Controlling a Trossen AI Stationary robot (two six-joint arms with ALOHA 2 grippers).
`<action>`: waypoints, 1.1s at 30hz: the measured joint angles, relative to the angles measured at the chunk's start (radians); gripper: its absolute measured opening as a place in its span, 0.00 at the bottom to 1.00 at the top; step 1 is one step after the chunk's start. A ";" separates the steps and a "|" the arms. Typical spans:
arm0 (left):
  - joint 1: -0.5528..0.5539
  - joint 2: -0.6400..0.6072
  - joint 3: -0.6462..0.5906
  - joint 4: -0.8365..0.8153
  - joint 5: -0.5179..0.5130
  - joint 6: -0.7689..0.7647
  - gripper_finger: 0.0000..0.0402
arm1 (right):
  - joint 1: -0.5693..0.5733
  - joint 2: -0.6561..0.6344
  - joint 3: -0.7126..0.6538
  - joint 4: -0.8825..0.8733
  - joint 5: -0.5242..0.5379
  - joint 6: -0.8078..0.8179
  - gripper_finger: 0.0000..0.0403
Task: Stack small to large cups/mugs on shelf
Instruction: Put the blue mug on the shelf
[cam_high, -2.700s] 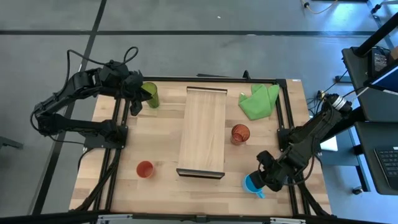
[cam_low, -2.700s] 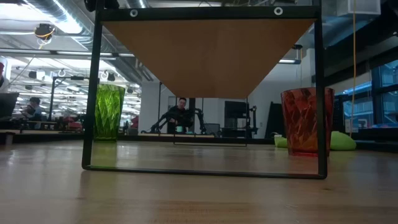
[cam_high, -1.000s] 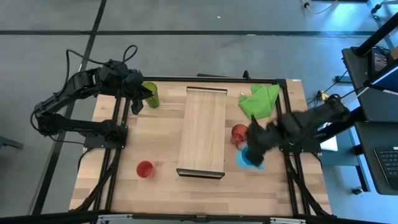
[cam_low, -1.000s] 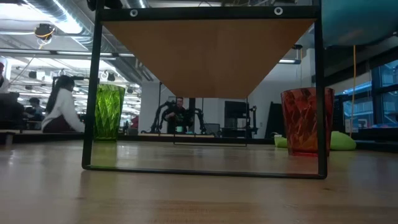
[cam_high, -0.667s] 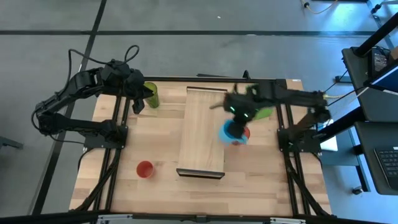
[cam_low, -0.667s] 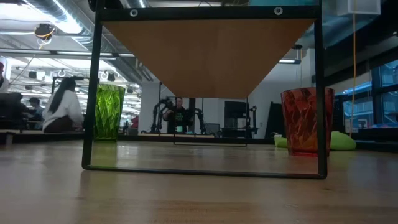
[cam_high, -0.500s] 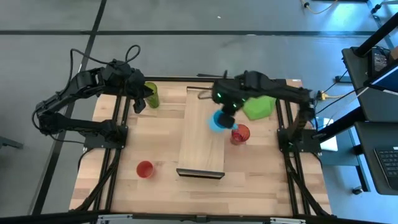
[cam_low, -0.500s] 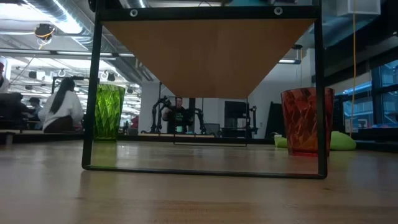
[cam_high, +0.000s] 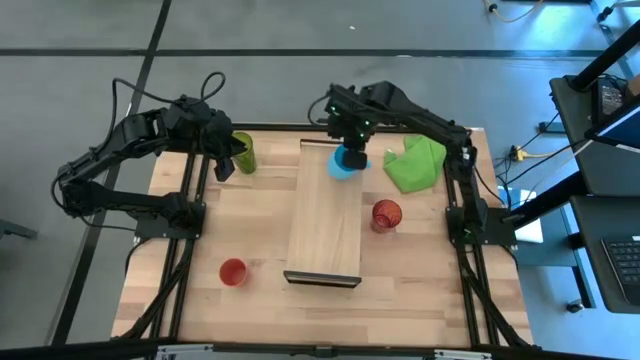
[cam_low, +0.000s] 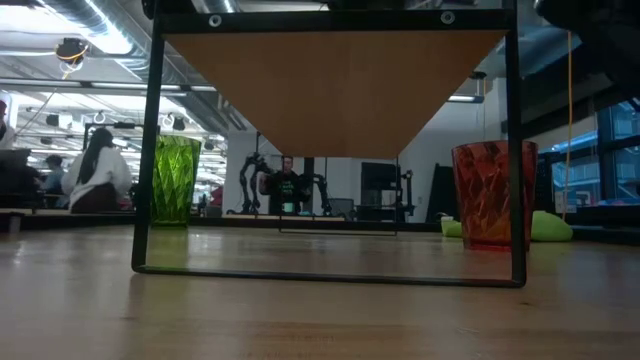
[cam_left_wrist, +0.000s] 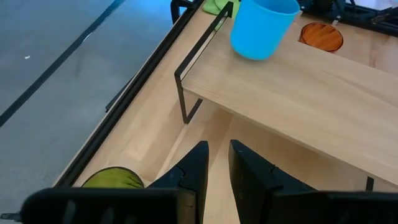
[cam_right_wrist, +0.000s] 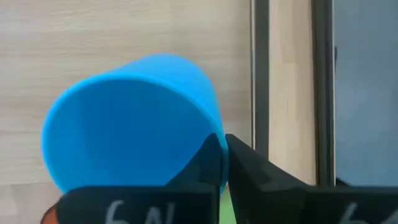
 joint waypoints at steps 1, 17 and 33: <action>0.000 0.000 0.000 0.000 0.000 0.000 0.14 | -0.001 0.003 0.001 0.008 -0.001 -0.020 0.04; 0.001 0.000 0.000 0.000 -0.003 -0.056 0.14 | -0.004 0.008 0.000 0.115 0.027 -0.030 0.17; 0.001 0.000 0.000 -0.001 -0.027 -0.054 0.14 | -0.004 0.005 -0.001 0.225 0.204 -0.054 0.31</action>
